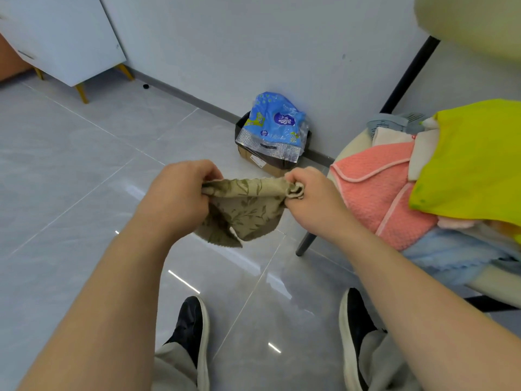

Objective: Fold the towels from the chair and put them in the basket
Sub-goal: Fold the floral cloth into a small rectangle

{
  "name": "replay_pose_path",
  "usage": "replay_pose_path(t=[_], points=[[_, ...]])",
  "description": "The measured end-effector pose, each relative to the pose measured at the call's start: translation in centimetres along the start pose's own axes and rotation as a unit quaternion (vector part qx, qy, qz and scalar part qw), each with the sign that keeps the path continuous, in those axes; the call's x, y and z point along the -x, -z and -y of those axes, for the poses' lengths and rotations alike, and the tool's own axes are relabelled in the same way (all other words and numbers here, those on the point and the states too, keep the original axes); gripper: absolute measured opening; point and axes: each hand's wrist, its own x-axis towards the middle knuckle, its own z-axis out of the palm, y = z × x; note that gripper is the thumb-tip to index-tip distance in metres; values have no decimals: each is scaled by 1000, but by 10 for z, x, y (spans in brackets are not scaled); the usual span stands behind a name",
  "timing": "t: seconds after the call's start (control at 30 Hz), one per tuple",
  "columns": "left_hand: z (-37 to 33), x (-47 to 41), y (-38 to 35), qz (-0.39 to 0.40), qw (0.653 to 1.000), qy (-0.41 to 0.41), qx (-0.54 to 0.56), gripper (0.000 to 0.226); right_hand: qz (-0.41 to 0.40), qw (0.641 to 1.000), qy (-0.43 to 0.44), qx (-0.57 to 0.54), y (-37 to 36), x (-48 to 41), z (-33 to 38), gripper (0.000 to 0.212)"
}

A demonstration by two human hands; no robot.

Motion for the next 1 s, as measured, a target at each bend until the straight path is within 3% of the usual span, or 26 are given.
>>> replay_pose_path(t=[0.1, 0.17, 0.27, 0.37, 0.47, 0.57, 0.67, 0.83, 1.0], points=[[11, -3, 2, -12, 998, 63, -19, 42, -56, 997, 18, -40, 7, -4, -1, 35], [16, -6, 7, -53, 994, 98, 3, 32, -73, 995, 0, -74, 9, -8, -3, 28], [18, -8, 14, -133, 969, 158, 133, 24, -97, 984, -52, -141, 12, -12, -5, 16], [18, -13, 16, -180, 909, 207, 315, 34, -127, 973, -79, -177, 15, -14, -3, 15], [12, -15, 16, -190, 858, 202, 432, 33, -158, 973, -82, -144, 13, -16, -3, 19], [10, -14, 15, -187, 866, 149, 440, 41, -177, 975, -76, -109, 13, -15, 0, 13], [11, -11, 15, -155, 887, 100, 423, 45, -173, 974, -68, -127, 17, -13, 1, 15], [6, -6, 17, -44, 914, 71, 398, 27, -175, 971, -17, -162, 18, -9, 4, 33], [-3, -1, 19, 137, 898, 21, 418, 25, -183, 957, 37, -221, 20, -9, 3, 42]])
